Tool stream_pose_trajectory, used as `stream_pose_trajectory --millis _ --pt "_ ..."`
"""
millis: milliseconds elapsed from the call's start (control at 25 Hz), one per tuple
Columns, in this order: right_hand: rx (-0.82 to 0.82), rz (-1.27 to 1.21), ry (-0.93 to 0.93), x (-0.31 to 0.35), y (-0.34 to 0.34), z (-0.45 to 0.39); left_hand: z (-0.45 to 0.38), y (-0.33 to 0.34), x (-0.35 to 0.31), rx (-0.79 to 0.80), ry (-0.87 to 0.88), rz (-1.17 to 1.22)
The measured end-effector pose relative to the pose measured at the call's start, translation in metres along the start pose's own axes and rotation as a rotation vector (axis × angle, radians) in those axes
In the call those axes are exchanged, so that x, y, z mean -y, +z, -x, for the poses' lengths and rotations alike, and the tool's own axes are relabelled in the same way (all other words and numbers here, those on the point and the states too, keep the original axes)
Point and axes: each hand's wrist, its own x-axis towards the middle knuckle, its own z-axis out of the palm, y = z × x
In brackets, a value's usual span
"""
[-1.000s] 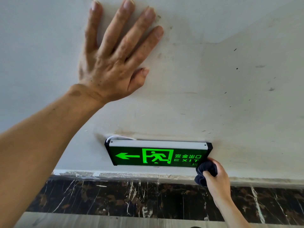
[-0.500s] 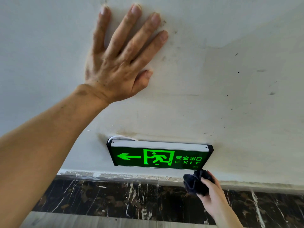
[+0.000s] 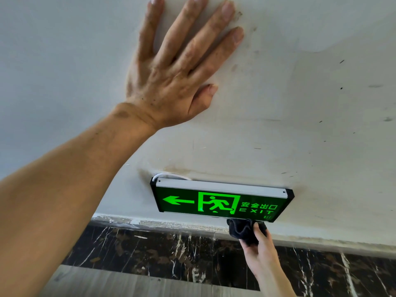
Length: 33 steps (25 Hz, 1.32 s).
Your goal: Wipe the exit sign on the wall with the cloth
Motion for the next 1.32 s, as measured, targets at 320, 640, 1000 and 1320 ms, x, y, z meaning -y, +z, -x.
stream_pose_trajectory --millis 320,640,1000,1320 --pt "0.024 0.052 0.054 -0.056 0.028 0.007 -0.001 -0.001 0.001 0.004 -0.024 0.058" --pt "0.054 0.137 0.074 -0.081 0.041 0.007 -0.002 -0.006 0.001 0.006 -0.043 0.074" --pt "0.081 0.160 0.140 -0.102 0.064 0.020 -0.002 -0.001 -0.001 -0.025 -0.051 0.085" --pt "0.154 0.164 0.254 -0.134 0.087 0.030 -0.003 -0.002 -0.003 -0.023 -0.057 0.111"
